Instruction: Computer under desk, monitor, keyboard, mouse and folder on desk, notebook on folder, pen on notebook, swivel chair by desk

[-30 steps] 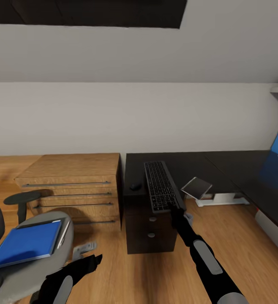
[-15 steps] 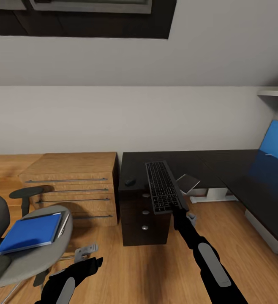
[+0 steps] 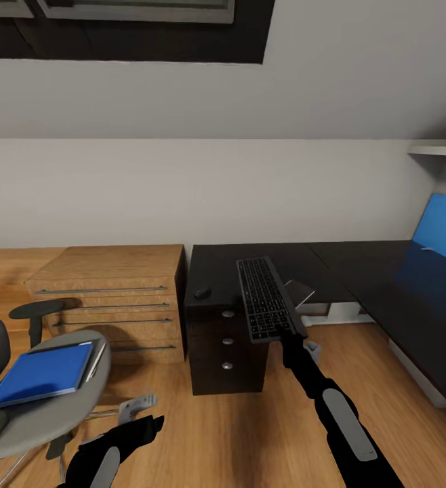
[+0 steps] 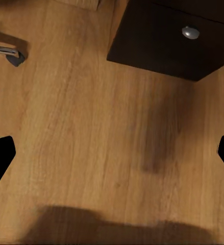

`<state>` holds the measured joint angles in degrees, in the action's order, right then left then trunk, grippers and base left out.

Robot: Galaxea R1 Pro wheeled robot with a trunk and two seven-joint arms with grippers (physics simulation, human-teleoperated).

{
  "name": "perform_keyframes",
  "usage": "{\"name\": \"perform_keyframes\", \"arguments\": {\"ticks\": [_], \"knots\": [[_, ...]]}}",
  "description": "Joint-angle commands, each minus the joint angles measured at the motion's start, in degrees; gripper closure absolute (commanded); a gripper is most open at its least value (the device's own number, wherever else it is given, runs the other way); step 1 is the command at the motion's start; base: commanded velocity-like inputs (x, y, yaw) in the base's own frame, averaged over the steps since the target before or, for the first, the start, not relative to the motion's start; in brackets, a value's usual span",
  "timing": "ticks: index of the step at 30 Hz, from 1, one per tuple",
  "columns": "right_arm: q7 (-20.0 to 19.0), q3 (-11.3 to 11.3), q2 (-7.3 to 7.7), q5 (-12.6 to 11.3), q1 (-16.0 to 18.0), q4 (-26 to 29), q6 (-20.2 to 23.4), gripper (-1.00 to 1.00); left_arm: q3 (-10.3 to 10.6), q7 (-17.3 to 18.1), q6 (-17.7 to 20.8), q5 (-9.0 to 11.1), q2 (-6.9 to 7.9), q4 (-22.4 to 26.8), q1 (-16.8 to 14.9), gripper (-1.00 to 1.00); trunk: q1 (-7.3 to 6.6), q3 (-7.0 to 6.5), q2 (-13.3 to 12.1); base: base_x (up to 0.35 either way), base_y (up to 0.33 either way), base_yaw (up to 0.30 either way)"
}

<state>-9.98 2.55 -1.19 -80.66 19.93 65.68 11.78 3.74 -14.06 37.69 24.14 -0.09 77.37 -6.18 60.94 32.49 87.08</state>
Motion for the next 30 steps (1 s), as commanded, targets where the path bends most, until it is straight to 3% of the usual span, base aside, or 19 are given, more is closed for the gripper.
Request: {"name": "perform_keyframes", "arguments": {"ticks": [1, 10, 14, 18, 22, 23, 27, 30], "knots": [[0.43, -0.02, 0.08, -0.76, -0.74, 4.13, 0.41, 1.0, 0.14, -0.49, 0.12, 0.49, 0.0, -0.99, -0.05, -1.0, 0.0, 0.06, 0.03, -0.139, -0.303, 0.0], [6.33, 0.04, 0.05, -0.81, -1.62, 6.69, 0.43, 1.0, 0.22, -0.37, -0.68, 0.47, 0.03, -3.24, -0.02, -1.0, 0.0, 0.06, 0.03, -0.095, -0.32, 0.0], [6.53, 0.09, 0.06, -0.74, -1.64, 6.73, 0.51, 1.0, 0.17, -0.03, -8.3, -0.25, 0.32, -10.07, 0.58, -1.0, -0.66, -0.48, -1.17, -0.086, -0.323, 0.0], [6.55, 0.05, 0.12, -0.63, -1.64, 6.74, 0.51, 1.0, 0.16, 0.21, -19.16, -2.85, 0.84, -19.36, 0.85, -1.0, -1.54, -1.2, -2.78, -0.091, -0.304, 0.0], [6.46, 0.01, 0.13, -0.5, -1.65, 6.7, 0.36, 1.0, 0.04, 0.13, -23.05, -3.9, 1.07, -27.24, 0.9, -1.0, -2.42, -1.92, -4.38, -0.108, -0.162, 0.0], [6.47, 0.0, 0.13, -0.52, -1.65, 6.66, 0.42, 1.0, 0.27, -0.11, -29.18, -4.23, 1.06, -34.82, 0.91, -1.0, -2.64, -2.1, -4.78, -0.003, -0.004, 0.0], [6.41, -0.03, 0.17, -0.62, -1.65, 6.7, 0.46, 1.0, 0.41, -0.16, -32.99, -4.34, 0.88, -37.81, 0.91, -1.0, -3.52, -2.82, -6.39, -0.001, -0.001, 0.0], [6.23, -0.09, 1.11, -0.65, -1.65, 6.68, 0.6, 1.0, 0.25, -0.25, -34.01, -4.21, 0.95, -38.46, 0.91, -1.0, -4.18, -3.35, -7.59, -0.226, -0.1, 0.0]]}}
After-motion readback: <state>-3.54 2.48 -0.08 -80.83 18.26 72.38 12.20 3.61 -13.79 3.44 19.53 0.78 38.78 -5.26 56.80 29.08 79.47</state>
